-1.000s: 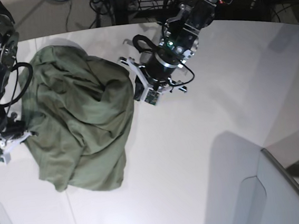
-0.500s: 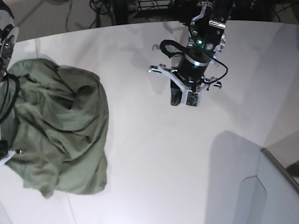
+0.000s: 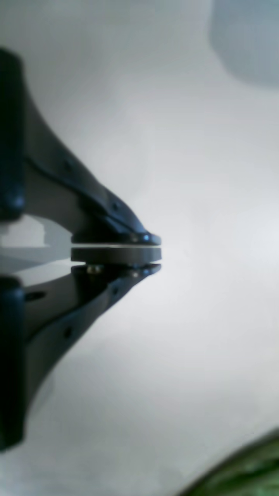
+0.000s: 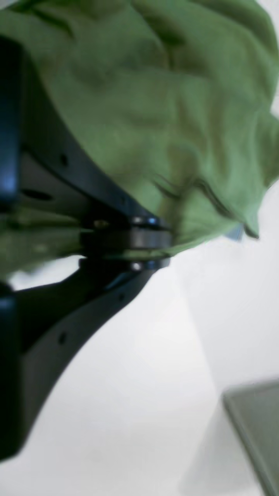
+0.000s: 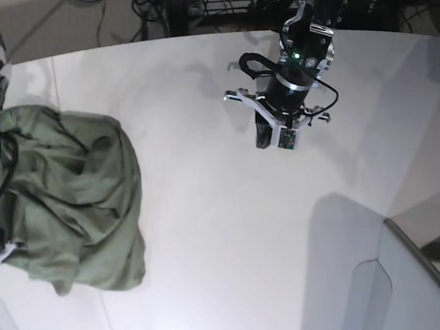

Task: Layout the t-shirt on the table in an organized manner, then fold the t-shirt properly
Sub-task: 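Lower the t-shirt with the right gripper and release it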

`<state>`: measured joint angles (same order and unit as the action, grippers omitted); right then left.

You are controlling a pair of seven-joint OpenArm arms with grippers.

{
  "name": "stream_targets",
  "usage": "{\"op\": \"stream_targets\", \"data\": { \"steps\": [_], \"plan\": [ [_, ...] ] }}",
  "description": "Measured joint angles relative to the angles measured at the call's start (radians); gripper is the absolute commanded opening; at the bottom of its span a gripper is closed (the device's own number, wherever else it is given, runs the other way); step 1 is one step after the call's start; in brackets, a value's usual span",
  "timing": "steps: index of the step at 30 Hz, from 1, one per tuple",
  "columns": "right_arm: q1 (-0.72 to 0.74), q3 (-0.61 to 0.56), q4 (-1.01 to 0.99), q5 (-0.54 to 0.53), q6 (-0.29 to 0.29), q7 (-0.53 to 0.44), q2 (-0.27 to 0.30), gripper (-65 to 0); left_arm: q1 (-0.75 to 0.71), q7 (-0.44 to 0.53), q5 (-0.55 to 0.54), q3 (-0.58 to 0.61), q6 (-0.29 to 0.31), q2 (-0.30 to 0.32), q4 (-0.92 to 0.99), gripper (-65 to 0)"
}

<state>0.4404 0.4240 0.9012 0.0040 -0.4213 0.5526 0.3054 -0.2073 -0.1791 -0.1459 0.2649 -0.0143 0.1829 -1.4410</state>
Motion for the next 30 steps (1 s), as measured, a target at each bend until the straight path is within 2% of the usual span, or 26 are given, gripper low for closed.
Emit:
{"op": "stream_targets", "data": {
  "steps": [5,6,7,8,10,13,14,16,18,22,25,30],
  "plan": [
    [-0.016,0.004,-0.049,0.012,0.013,-0.044,0.026,-64.2,-0.005,0.003,0.0,-0.004,0.003,-0.005,-0.004,-65.0],
    [-0.007,0.004,-0.068,0.006,0.025,-0.064,0.031,-64.1,-0.012,0.003,0.0,-0.006,0.004,-0.005,-0.008,-65.0],
    [0.0,0.004,-0.092,0.003,0.062,-0.096,0.032,-62.9,-0.018,0.003,0.001,-0.006,0.006,-0.003,-0.012,-65.0],
    [0.009,0.004,-0.118,0.005,0.086,-0.133,0.029,-59.3,-0.023,0.002,0.004,-0.006,0.007,-0.001,-0.013,-65.0],
    [0.016,0.002,-0.156,0.003,0.135,-0.171,0.024,-45.9,-0.026,-0.004,0.001,-0.006,0.006,0.001,-0.015,-65.0],
    [0.011,0.001,-0.155,0.005,0.163,-0.148,0.039,-23.6,-0.032,0.008,0.0,-0.007,0.003,0.0,-0.029,-65.0],
    [0.01,0.005,-0.145,0.008,0.165,-0.133,0.046,-19.5,-0.036,0.005,0.0,-0.007,0.006,0.0,-0.032,-65.0],
    [-0.023,0.006,-0.071,0.002,0.171,-0.12,0.055,-19.8,-0.053,0.003,0.004,-0.008,0.006,0.0,-0.032,-65.0],
    [-0.098,0.005,0.052,0.003,0.172,-0.108,0.05,-23.0,-0.07,0.003,0.005,-0.008,0.003,0.0,-0.032,-65.0],
    [-0.311,0.0,0.305,0.007,0.171,-0.075,-0.053,-25.1,-0.083,0.002,0.005,-0.009,0.003,0.0,-0.032,-65.0],
    [-0.364,-0.066,0.305,-0.004,0.151,-0.056,-0.095,-24.2,-0.092,0.006,0.004,-0.007,0.007,0.002,-0.039,-65.0],
    [-0.322,-0.103,0.206,0.003,0.164,-0.081,-0.071,-22.1,-0.092,0.004,0.003,-0.008,0.003,0.0,-0.047,-65.0]
  ]
}}
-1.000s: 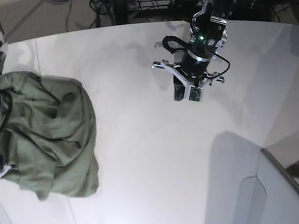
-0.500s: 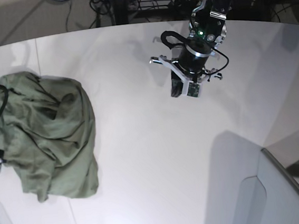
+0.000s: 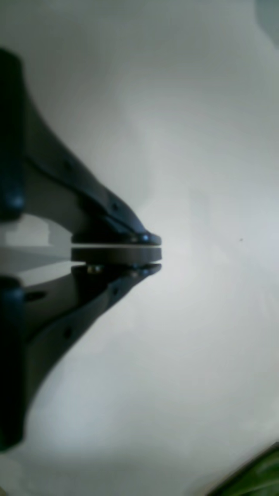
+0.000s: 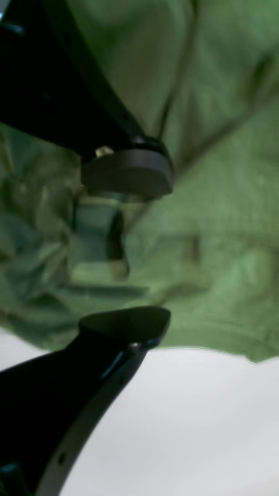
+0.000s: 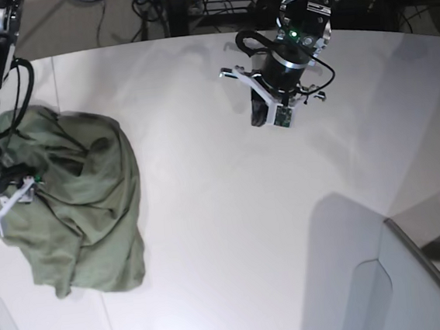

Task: Layout the t-shirt on the table in an organized manner, then fold the t-shirt properly
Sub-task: 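Lower the t-shirt with the right gripper and release it, then grasp the t-shirt again with the right gripper and lift it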

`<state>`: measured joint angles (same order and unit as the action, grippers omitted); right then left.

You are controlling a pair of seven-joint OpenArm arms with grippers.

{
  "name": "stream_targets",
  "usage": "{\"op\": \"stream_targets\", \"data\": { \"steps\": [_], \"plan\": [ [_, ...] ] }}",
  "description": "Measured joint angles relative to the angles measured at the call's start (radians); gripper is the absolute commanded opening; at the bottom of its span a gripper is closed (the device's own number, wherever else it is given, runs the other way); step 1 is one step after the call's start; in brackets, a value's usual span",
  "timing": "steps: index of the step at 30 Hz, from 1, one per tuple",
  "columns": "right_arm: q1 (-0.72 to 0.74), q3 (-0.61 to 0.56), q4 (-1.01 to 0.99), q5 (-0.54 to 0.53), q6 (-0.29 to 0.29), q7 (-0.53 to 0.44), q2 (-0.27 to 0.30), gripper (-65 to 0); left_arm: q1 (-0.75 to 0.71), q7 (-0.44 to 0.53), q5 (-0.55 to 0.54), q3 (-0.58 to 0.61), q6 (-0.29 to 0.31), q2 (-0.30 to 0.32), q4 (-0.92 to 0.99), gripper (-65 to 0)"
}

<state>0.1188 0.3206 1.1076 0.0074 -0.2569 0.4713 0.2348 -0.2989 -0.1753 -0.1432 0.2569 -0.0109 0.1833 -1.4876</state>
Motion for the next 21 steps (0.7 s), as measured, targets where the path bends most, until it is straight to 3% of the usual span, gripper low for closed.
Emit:
{"op": "stream_targets", "data": {
  "steps": [12,17,19,21],
  "plan": [
    [0.03,-0.001,-0.035,-0.003,-0.002,0.002,-0.008,-22.4,-0.024,0.002,0.001,0.0,0.001,0.002,0.002,-65.0],
    [0.083,-0.002,-0.169,-0.006,-0.005,-0.001,-0.025,-23.4,-0.023,0.002,0.002,0.0,0.0,0.002,0.002,-65.0],
    [0.097,-0.002,-0.196,-0.001,-0.004,0.001,-0.024,-31.1,-0.023,0.002,0.001,0.0,0.0,0.0,0.002,-65.0],
    [0.102,-0.002,-0.198,-0.004,-0.003,0.0,-0.022,-46.5,-0.023,0.002,0.001,0.0,0.0,0.0,0.001,-65.0]
  ]
}}
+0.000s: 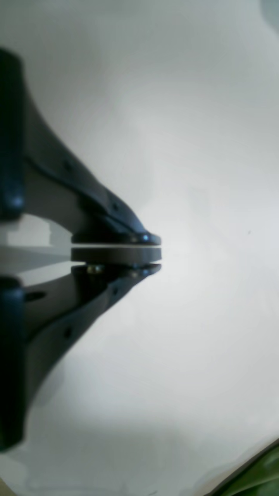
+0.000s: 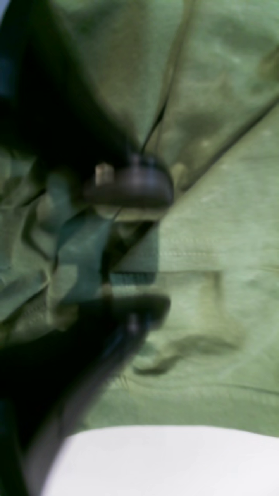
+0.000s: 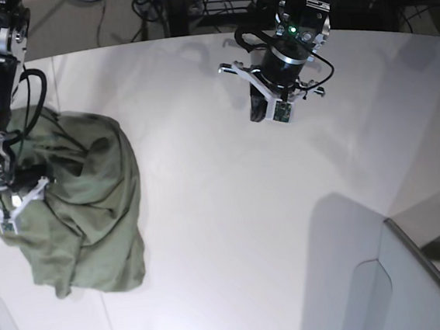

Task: Layout the t-shirt on the table in an organized manner, then fold the t-shirt properly
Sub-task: 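Grasp the t-shirt again with the right gripper and lift it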

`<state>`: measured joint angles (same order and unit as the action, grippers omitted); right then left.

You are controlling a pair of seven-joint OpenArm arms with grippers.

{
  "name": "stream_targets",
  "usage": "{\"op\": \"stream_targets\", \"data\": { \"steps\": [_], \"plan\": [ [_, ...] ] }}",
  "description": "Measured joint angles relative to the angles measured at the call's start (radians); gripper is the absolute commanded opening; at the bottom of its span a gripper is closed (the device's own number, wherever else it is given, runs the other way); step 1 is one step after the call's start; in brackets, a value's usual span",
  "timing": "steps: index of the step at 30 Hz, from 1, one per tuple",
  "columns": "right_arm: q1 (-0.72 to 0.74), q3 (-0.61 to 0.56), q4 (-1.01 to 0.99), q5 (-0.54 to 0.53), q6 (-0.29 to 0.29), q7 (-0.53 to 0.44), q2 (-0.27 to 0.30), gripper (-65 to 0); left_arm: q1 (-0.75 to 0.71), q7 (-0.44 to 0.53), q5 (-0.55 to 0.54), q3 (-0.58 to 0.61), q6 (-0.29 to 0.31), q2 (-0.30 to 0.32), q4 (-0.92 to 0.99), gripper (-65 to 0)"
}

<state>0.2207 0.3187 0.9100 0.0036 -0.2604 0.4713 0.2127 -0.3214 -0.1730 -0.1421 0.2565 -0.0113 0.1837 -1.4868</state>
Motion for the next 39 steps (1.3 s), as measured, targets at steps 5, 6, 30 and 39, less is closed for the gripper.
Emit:
{"op": "stream_targets", "data": {
  "steps": [5,6,30,39],
  "plan": [
    [0.002,0.0,0.006,0.001,0.0,0.003,-0.001,-64.2,0.0,0.0,0.0,0.0,0.0,0.0,0.0,-65.0],
    [-0.003,0.0,0.023,0.003,0.0,0.007,-0.003,-64.5,0.0,0.0,0.0,0.0,0.0,0.002,0.0,-65.0],
    [-0.214,-0.509,0.869,0.005,0.008,0.477,-0.178,-65.0,0.008,0.0,0.0,-0.002,0.003,0.018,-0.001,-65.0],
    [-0.211,-0.731,0.822,0.002,0.007,0.49,-0.311,-64.8,-0.001,-0.004,-0.004,-0.233,0.008,0.024,-0.107,-65.0]
  ]
}}
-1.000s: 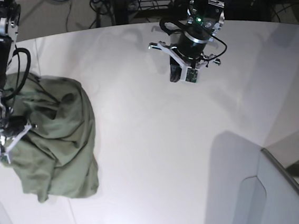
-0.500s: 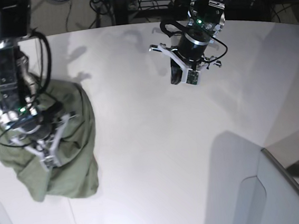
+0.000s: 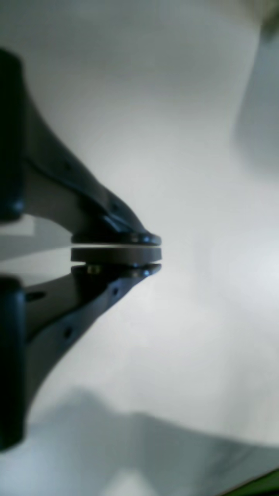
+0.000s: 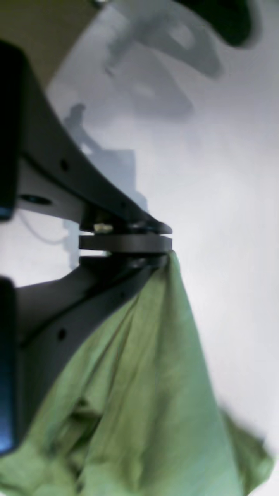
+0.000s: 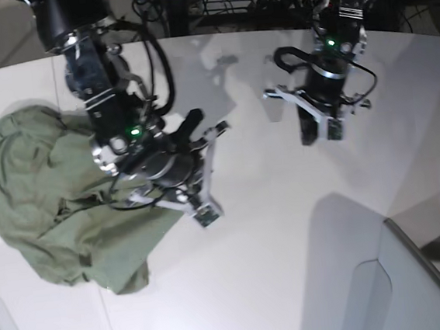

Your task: Layout the t-shirt on the table in an organized manner, then fold the t-shirt properly

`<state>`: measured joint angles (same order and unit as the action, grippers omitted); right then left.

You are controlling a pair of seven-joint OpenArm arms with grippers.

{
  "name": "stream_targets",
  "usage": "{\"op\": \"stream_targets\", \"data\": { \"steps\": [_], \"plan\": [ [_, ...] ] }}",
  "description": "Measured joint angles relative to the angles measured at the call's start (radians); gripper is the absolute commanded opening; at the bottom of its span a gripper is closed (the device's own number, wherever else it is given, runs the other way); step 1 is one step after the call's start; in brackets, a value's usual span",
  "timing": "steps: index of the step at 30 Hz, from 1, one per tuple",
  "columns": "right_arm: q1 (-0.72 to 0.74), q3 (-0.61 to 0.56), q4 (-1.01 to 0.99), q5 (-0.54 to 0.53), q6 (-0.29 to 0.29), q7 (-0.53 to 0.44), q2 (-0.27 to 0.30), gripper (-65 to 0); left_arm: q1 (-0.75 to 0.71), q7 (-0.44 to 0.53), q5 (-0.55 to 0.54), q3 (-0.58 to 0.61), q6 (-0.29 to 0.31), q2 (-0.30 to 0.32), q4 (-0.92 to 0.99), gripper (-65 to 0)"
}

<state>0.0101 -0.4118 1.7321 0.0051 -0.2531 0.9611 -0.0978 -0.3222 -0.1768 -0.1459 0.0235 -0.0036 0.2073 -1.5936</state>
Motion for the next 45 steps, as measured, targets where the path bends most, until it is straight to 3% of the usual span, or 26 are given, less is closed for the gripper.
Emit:
{"op": "stream_targets", "data": {
  "steps": [4,9,11,16,18,20,22,25,28,30,33,37,43,45],
  "plan": [
    [0.016,-0.145,-0.065,-0.002,0.0,-0.023,-0.008,-64.5,-0.019,-0.006,0.0,-0.095,0.001,0.0,-0.062,-65.0],
    [0.033,-0.239,-0.142,-0.171,-0.001,-0.085,-0.013,-63.6,-0.014,-0.004,0.0,-0.157,0.001,0.0,-0.103,-65.0],
    [0.055,-0.258,-0.157,-0.217,-0.001,-0.069,-0.004,-58.7,-0.016,-0.004,0.0,-0.161,0.0,0.0,-0.103,-65.0],
    [0.116,-0.356,-0.094,-0.263,-0.005,-0.055,0.042,-38.0,-0.016,-0.007,-0.001,-0.153,0.003,-0.003,-0.1,-65.0],
    [0.109,-0.355,-0.006,-0.266,-0.003,-0.042,0.078,-35.3,-0.017,-0.007,-0.001,-0.153,0.003,-0.006,-0.099,-65.0],
    [0.095,-0.282,0.108,-0.273,-0.004,-0.051,0.129,-35.1,-0.017,-0.006,0.0,-0.132,-0.002,-0.008,-0.097,-65.0],
    [0.064,-0.126,0.174,-0.27,0.003,-0.069,0.159,-35.1,-0.016,-0.005,0.0,-0.084,-0.007,-0.006,-0.097,-65.0],
    [-0.026,0.15,0.17,-0.248,0.057,-0.057,0.166,-35.1,-0.014,-0.008,-0.001,0.034,-0.003,-0.008,-0.096,-65.0],
    [-0.1,0.359,0.135,-0.256,0.06,-0.042,0.163,-36.2,0.019,-0.008,-0.004,0.162,0.003,-0.011,-0.076,-65.0],
    [-0.109,0.462,0.097,-0.26,0.055,-0.051,0.163,-43.7,0.076,-0.008,-0.002,0.251,0.0,-0.023,-0.026,-65.0],
    [-0.113,0.609,0.011,-0.257,0.054,-0.075,0.161,-65.0,0.158,0.007,0.007,0.343,0.0,-0.066,0.08,-65.0],
    [-0.127,0.719,-0.1,-0.251,0.059,-0.117,0.177,-63.3,0.195,-0.003,0.006,0.393,0.003,-0.093,0.198,-65.0],
    [-0.154,0.726,-0.182,-0.259,0.059,-0.172,0.222,-64.7,0.187,0.001,0.008,0.388,-0.007,-0.083,0.251,-65.0],
    [-0.173,0.726,-0.18,-0.255,0.02,-0.177,0.217,-64.4,0.157,0.001,0.002,0.361,0.006,-0.061,0.214,-65.0]
  ]
}}
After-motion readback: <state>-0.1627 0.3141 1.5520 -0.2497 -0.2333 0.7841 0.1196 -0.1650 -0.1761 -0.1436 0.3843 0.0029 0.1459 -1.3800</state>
